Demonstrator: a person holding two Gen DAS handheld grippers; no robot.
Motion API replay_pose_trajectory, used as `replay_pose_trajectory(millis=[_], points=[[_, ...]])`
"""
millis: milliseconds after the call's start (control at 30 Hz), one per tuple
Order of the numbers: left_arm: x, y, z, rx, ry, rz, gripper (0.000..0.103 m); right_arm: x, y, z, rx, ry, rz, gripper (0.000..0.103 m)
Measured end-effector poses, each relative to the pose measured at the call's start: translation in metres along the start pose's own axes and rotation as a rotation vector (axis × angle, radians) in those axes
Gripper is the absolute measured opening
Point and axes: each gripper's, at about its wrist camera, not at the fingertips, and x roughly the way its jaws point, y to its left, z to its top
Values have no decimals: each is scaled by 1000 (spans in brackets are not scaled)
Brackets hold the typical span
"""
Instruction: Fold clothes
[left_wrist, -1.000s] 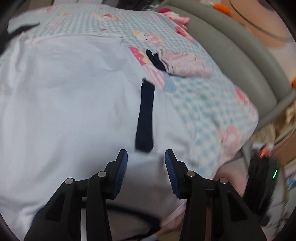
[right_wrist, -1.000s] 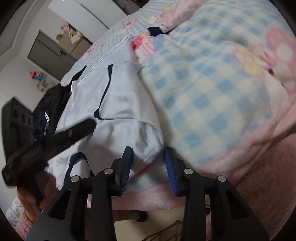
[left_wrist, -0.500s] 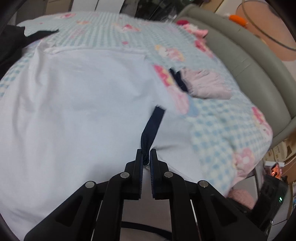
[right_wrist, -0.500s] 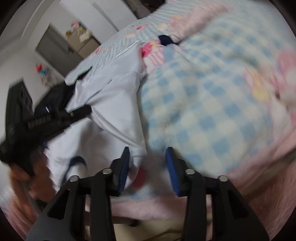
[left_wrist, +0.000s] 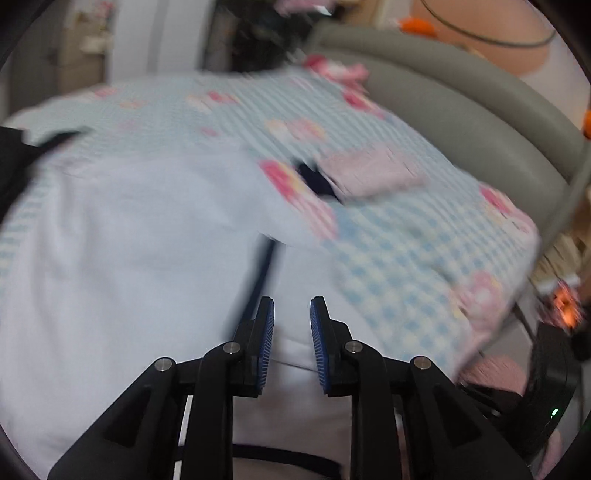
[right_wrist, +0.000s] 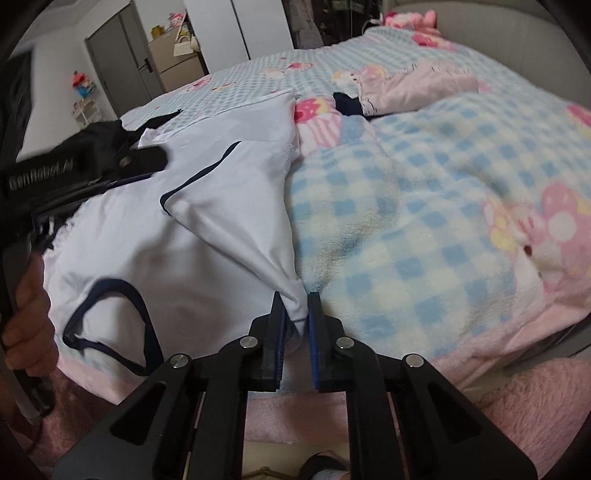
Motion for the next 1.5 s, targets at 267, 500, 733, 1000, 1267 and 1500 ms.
replay_pose_trajectory(millis=[267,500,733,1000,1267,1500], points=[[-13,3,-36,-25,55,-73,22,-12,-10,-11,-24,-6,-33,9],[-16,10,-84,-27,155,-88,22,-53,-21,-13,108,-121,115,14],[-42,25,-99,-87,123,-122,30,-66,-9,-16,119,-139,123,22],[-66,49,-97,-140,54,-85,36,-31,40,-23,-51,14,175,24],[-70,77,-120,-211,47,-98,36,-9,60,-39,-108,176,134,24],[-83,88,-103,-192,-25,-79,36,-45,85,-18,-191,-11,98,24]])
